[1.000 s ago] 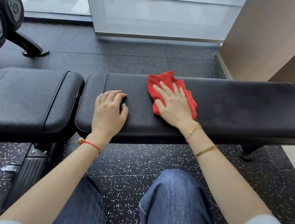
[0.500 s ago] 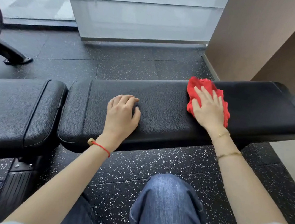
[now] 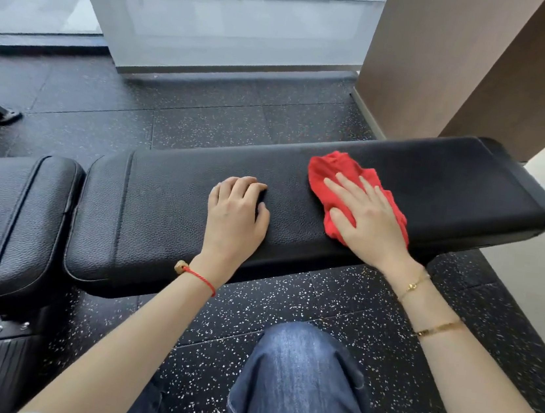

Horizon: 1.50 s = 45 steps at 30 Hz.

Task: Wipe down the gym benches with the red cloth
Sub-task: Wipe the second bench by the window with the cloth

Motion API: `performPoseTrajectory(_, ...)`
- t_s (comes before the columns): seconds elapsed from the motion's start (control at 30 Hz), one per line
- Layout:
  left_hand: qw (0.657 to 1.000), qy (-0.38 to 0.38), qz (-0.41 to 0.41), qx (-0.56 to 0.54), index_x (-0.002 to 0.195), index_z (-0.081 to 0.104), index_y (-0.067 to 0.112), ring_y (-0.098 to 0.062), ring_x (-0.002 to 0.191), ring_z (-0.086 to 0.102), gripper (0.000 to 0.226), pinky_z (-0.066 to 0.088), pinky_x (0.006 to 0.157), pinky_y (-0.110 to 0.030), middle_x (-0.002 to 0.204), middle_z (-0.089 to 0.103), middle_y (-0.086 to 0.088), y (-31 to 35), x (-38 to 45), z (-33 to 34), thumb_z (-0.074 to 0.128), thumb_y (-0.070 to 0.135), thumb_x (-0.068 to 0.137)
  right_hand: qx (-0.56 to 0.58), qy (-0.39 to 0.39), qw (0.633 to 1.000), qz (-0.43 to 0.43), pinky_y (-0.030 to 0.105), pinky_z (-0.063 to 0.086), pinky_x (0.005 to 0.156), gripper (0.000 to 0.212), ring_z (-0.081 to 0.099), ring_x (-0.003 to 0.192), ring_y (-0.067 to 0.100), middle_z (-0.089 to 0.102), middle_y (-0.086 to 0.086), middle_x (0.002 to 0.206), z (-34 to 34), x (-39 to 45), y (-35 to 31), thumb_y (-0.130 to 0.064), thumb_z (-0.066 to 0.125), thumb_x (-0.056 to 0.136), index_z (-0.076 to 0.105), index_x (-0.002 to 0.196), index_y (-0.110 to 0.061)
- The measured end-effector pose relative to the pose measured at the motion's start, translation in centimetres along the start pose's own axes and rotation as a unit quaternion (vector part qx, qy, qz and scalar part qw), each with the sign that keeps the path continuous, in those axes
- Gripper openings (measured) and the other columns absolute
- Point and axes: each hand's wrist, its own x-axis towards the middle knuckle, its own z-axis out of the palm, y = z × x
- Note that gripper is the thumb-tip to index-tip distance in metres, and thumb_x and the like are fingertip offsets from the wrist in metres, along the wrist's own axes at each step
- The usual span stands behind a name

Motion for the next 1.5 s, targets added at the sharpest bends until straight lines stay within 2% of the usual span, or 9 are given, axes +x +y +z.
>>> performPoseTrajectory(0.23,1.0,0.008,-0.001,0.003,0.122,0.063,0.014,-0.027,0.125,0.049,0.033,0.035,0.111,-0.046,0.128,0.06,-0.003,0.3,-0.2,0.3,0.052,0.022,0.092,-0.036,0.016,0.985,0.17,0.045,0.007,0.122,0.051,0.021,0.147,0.03,0.026,-0.007,0.161,-0.8,6.5,4.8,-0.035,0.042,0.098,0.036,0.149,-0.035)
performPoseTrajectory(0.4,1.0,0.01,-0.003,0.0,0.12,0.063,0.015,-0.026,0.124,0.048,0.032,0.034,0.112,-0.044,0.128,0.06,-0.002,0.2,-0.2,0.2,0.053,0.022,0.091,-0.024,-0.019,0.995,0.092,0.044,0.004,0.123,0.053,0.017,0.149,0.03,0.023,-0.009,0.161,0.6,7.9,-0.2,-0.038,0.042,0.097,0.033,0.15,-0.038)
performPoseTrajectory(0.6,1.0,0.014,-0.002,-0.011,0.119,0.064,0.014,-0.028,0.122,0.05,0.033,0.035,0.11,-0.044,0.126,0.062,-0.003,0.2,-0.2,0.0,0.054,0.02,0.089,0.004,-0.024,0.999,-0.045,0.043,0.009,0.123,0.054,0.022,0.148,0.025,0.032,-0.012,0.158,0.7,1.6,-2.4,-0.041,0.042,0.093,0.039,0.147,-0.039)
performPoseTrajectory(0.83,0.999,0.015,-0.01,-0.033,0.114,0.067,0.015,-0.025,0.124,0.053,0.026,0.033,0.112,-0.043,0.124,0.064,-0.001,-0.1,-0.4,-0.4,0.056,0.017,0.09,-0.018,0.002,0.998,0.055,0.042,0.006,0.122,0.051,0.019,0.149,0.025,0.029,-0.011,0.159,-0.4,2.6,2.7,-0.037,0.044,0.098,0.035,0.148,-0.039)
performPoseTrajectory(1.0,0.999,0.033,-0.007,-0.011,0.109,0.067,0.016,-0.025,0.115,0.056,0.023,0.035,0.109,-0.042,0.116,0.066,0.0,-2.0,-1.4,-2.1,0.057,0.015,0.088,-0.025,-0.021,0.995,0.097,0.045,0.001,0.123,0.052,0.012,0.15,0.028,0.02,-0.011,0.162,0.5,7.4,0.7,-0.037,0.039,0.099,0.03,0.15,-0.04)
performPoseTrajectory(1.13,0.998,0.056,-0.038,0.003,0.111,0.068,0.014,-0.026,0.116,0.056,0.025,0.036,0.108,-0.042,0.117,0.067,-0.002,-5.0,-2.1,-4.2,0.059,0.012,0.088,-0.011,-0.037,0.999,0.032,0.043,-0.001,0.123,0.052,0.011,0.151,0.027,0.02,-0.013,0.162,1.8,8.0,-4.3,-0.039,0.04,0.099,0.03,0.15,-0.041)
performPoseTrajectory(1.3,0.994,0.069,-0.079,0.02,0.111,0.068,0.013,-0.029,0.118,0.056,0.026,0.035,0.106,-0.043,0.118,0.067,-0.005,-8.5,-2.9,-6.3,0.061,0.009,0.086,0.007,-0.055,0.992,-0.113,0.042,0.002,0.123,0.054,0.016,0.15,0.025,0.026,-0.012,0.16,3.2,4.4,-11.0,-0.038,0.046,0.097,0.033,0.149,-0.04)
performPoseTrajectory(1.4,0.993,0.069,-0.098,0.019,0.11,0.069,0.011,-0.031,0.117,0.057,0.025,0.037,0.104,-0.045,0.117,0.068,-0.007,-9.9,-3.5,-6.9,0.063,0.007,0.085,0.026,-0.061,0.98,-0.186,0.043,0.006,0.123,0.055,0.019,0.149,0.025,0.03,-0.012,0.158,3.1,1.4,-11.2,-0.036,0.049,0.095,0.036,0.148,-0.038)
performPoseTrajectory(1.5,0.992,0.07,-0.101,0.012,0.108,0.069,0.01,-0.032,0.115,0.057,0.024,0.041,0.103,-0.048,0.116,0.068,-0.008,-11.1,-3.9,-7.3,0.063,0.007,0.085,0.049,-0.06,0.978,-0.194,0.044,0.009,0.123,0.053,0.02,0.149,0.024,0.032,-0.012,0.157,2.6,1.3,-9.5,-0.033,0.049,0.096,0.038,0.148,-0.036)
